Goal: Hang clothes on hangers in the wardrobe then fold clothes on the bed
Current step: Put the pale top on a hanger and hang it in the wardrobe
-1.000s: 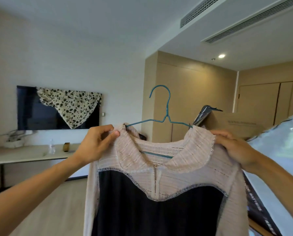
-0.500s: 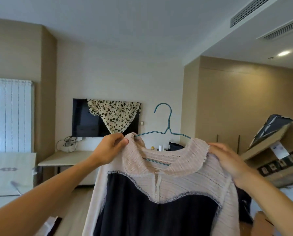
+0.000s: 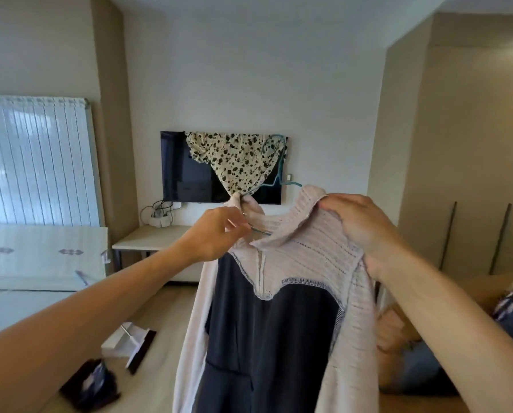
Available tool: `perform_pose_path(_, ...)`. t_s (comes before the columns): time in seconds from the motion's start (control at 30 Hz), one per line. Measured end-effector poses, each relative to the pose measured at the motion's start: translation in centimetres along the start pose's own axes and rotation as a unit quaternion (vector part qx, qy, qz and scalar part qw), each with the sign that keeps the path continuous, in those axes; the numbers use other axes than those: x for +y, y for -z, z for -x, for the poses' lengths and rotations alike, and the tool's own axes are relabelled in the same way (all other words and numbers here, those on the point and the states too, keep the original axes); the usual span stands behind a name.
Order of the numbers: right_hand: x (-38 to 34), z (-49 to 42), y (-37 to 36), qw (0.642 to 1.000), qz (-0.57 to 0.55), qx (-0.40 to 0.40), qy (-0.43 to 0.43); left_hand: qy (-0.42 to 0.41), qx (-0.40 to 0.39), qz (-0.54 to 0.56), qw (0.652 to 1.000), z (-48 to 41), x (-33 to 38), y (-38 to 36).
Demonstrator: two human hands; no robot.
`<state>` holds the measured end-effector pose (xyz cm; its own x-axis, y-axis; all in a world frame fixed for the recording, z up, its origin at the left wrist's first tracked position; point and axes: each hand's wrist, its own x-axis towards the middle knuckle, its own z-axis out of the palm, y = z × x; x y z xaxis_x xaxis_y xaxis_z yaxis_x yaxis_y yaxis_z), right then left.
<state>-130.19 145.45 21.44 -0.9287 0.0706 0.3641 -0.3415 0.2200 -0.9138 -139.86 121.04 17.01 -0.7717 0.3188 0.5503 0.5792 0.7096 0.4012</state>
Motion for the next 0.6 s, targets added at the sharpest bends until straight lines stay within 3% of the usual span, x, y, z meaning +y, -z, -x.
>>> perform_pose_path(0.27, 5.9, -11.9, -4.8, 0.999, -0.036, 0.010, -0.021, 0.040, 0.060, 0.032, 0.997, -7.3, -4.4, -2.1)
perform_pose_path(0.6, 13.5, -26.3, -9.1, 0.991, -0.015, 0.130, -0.028, 0.044, 0.009, 0.082, 0.996, -17.7, -17.3, -8.2)
